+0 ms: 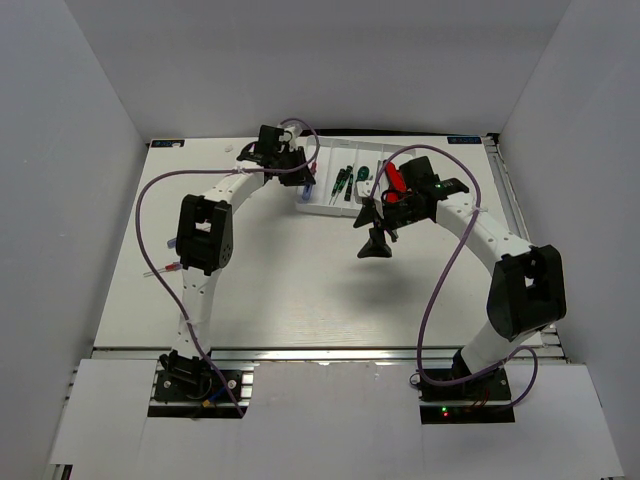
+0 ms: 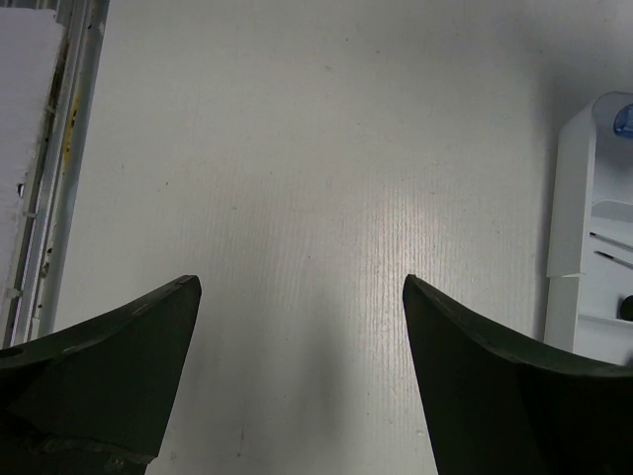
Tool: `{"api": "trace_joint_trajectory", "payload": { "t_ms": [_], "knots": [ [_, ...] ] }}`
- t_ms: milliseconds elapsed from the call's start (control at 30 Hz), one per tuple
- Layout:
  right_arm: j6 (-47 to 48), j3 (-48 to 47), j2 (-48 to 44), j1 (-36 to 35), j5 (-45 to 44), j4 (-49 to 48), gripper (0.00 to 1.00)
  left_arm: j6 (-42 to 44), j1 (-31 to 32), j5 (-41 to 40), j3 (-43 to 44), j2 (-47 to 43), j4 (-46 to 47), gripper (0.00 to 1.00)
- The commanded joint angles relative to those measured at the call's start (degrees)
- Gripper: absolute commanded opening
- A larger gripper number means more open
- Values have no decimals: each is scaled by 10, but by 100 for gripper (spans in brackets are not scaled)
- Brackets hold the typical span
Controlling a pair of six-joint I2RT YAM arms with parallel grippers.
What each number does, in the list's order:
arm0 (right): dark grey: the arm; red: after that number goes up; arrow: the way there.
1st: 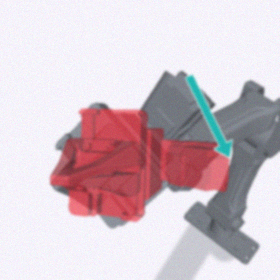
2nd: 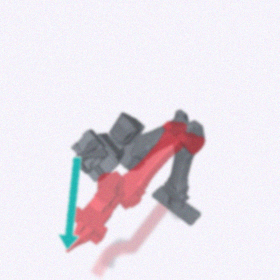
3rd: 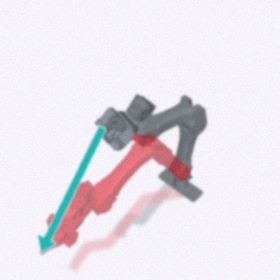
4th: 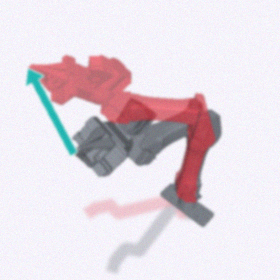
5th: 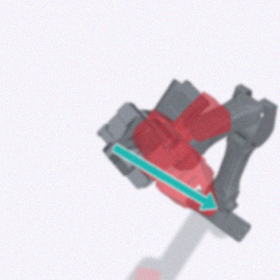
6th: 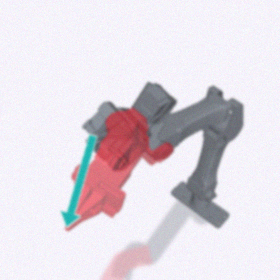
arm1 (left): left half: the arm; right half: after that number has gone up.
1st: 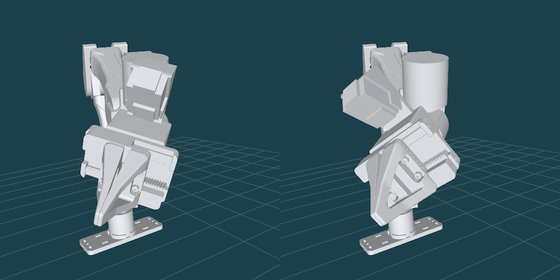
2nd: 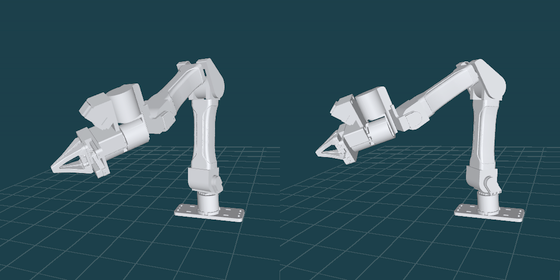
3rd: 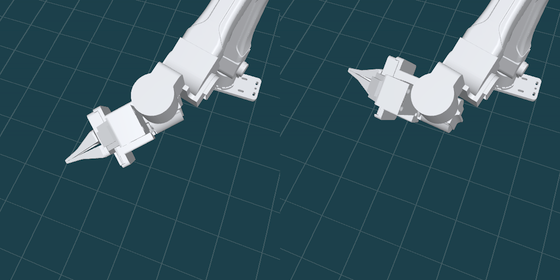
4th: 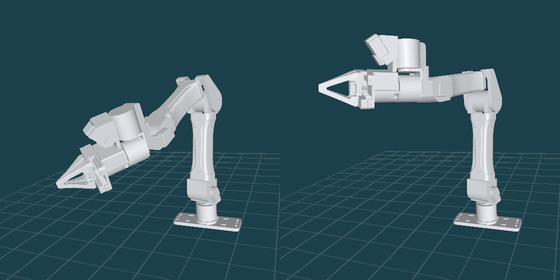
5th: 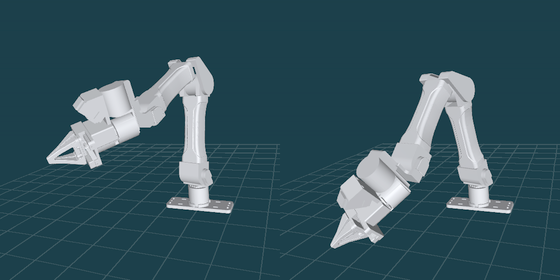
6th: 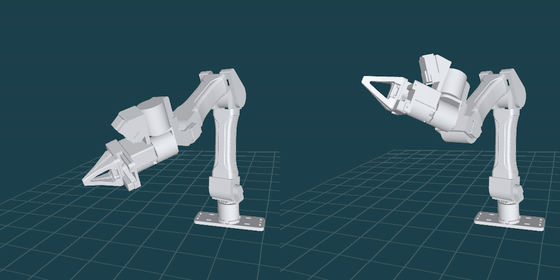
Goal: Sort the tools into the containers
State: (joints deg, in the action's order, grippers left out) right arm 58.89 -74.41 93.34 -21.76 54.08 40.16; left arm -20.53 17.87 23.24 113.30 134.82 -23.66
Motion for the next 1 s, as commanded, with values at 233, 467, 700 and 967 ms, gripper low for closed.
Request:
{"api": "trace_joint_trajectory", "payload": {
  "t_ms": [233, 467, 700, 967],
  "knots": [
    [-12, -9, -6, 2, 8, -6, 89, -4, 4, -41, 35, -9, -9, 48],
    [-14, -13, -4, 2, 7, -3, 89, -3, 4, -41, 41, -18, -9, 49],
    [3, -15, -1, 2, 1, 4, 89, 5, -13, -76, -62, -137, -11, 51],
    [9, -25, 20, 0, 14, 4, 89, -94, -132, -108, -434, -431, 16, 52]
  ]
}}
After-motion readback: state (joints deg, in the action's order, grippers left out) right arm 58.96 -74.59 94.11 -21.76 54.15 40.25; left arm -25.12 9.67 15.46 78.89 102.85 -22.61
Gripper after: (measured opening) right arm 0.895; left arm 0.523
